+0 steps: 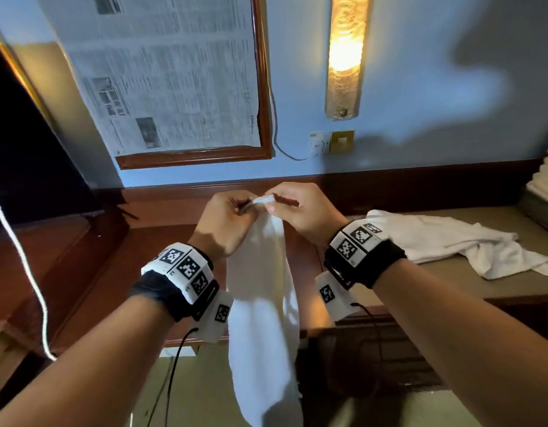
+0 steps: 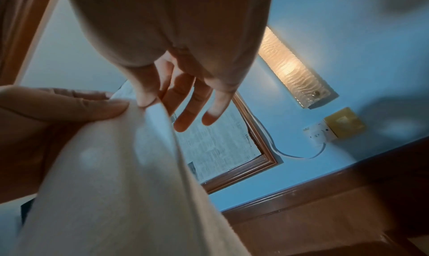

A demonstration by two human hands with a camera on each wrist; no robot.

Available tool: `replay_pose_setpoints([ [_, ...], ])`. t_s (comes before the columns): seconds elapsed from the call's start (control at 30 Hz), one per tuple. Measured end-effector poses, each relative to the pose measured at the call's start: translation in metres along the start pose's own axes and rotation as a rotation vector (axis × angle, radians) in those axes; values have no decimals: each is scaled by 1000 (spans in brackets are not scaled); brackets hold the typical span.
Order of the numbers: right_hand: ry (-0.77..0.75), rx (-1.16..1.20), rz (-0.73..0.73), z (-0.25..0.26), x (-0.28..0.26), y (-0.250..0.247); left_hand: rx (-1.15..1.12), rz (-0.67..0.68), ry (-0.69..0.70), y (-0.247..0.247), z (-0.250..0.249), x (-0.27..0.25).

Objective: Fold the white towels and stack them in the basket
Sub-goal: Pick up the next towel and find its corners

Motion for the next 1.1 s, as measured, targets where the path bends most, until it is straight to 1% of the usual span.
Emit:
replay_pose_setpoints([
  [0.07, 25, -62, 9, -1, 7, -2, 4, -45, -8, -5, -1, 1],
  [0.17, 9, -139, -65, 9, 18, -7, -103, -113, -5, -6, -7, 2],
  [0.27, -36, -110, -169, 30, 32, -22, -315, -179, -66, 1, 0, -4],
  [0.37, -78, -74, -219, 51, 48, -43, -388, -179, -78, 14, 15, -17],
  [0.43, -112, -57, -238, 62, 56, -55, -358, -156, -95, 26, 28, -27],
  [0.5, -123, -39, -240, 69, 63, -62, -305, -121, -150, 42, 46, -39],
  [0.6, -123, -54, -248, 72, 68, -66, -129, -5, -260, 68, 79, -57],
  [0.67, -109, -95, -249, 68, 68, -68, -61, 35, -286, 74, 90, -64],
  [0.73, -52, -157, -240, 56, 68, -71, -80, -11, -301, 65, 94, -62],
  [0.83, 60, -309, -225, 37, 68, -79, -70, -68, -268, 40, 87, -46],
  [0.9, 93, -389, -173, 35, 61, -77, -35, -67, -233, 24, 75, -30],
  [0.93, 97, -397, -117, 37, 56, -70, -18, -60, -217, 19, 69, -21],
  [0.97, 91, -388, -39, 39, 50, -58, -2, -50, -196, 15, 64, -12],
  [1.03, 83, -399, 181, 39, 36, -23, 12, -39, -161, 7, 52, 5],
  [1.07, 80, -446, 303, 34, 27, -2, 15, -41, -143, 2, 46, 11],
  [1.1, 61, -503, 390, 29, 19, 17, 22, -44, -118, -3, 38, 16],
])
Point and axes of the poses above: each hand's wrist, its own x-axis towards the middle knuckle, its own y-axis out of the palm, z = x × y, the point moved 8 cm from there along x, towards the middle knuckle, and after that the axes turned 11 degrees about y, right-handed, at the moved point
